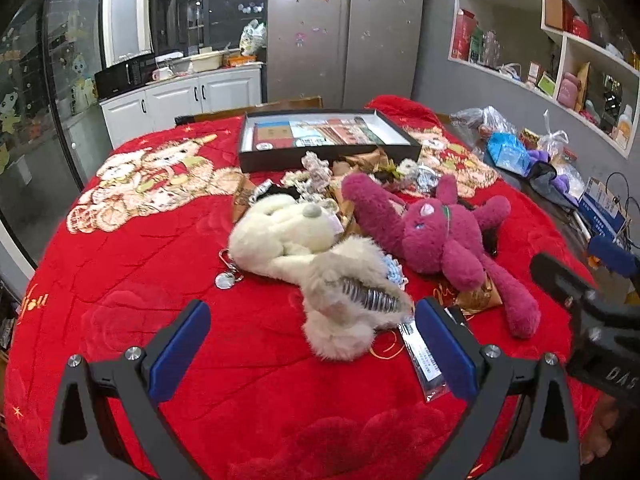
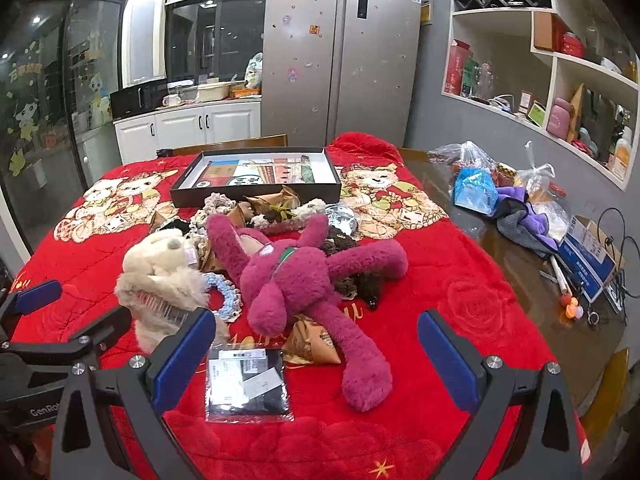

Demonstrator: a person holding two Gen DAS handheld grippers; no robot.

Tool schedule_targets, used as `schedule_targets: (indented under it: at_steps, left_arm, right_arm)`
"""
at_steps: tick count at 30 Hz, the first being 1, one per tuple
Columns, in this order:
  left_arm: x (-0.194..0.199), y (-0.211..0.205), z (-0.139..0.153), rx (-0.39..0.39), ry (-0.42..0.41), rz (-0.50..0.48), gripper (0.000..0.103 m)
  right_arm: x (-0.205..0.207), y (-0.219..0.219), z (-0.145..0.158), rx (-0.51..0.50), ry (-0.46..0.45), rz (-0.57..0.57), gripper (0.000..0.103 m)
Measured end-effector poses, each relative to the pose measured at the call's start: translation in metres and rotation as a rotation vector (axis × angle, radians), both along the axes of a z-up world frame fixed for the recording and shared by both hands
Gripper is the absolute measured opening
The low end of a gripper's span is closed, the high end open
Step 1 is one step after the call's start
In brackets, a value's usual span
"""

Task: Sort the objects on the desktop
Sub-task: 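Move right gripper to magenta plush while left gripper approaches cream fluffy plush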

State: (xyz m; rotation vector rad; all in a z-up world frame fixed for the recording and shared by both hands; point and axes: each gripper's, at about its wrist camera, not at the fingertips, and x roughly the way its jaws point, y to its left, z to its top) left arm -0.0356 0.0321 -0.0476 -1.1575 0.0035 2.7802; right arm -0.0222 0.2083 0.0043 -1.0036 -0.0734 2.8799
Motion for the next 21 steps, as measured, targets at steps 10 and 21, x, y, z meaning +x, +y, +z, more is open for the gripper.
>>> schedule_targets:
  at_steps: [10, 21]
  left_arm:
    - [-0.029, 0.014, -0.025, -0.014, -0.050, -0.023, 0.103]
    - [-0.065, 0.014, -0.056, -0.011, -0.126, -0.030, 0.103]
  right_arm:
    - [-0.030, 0.013, -0.017, -0.037, -0.045, 0.043, 0.103]
    - [-0.088, 0.014, -0.045, -0.080, -0.154, 0.082, 0.103]
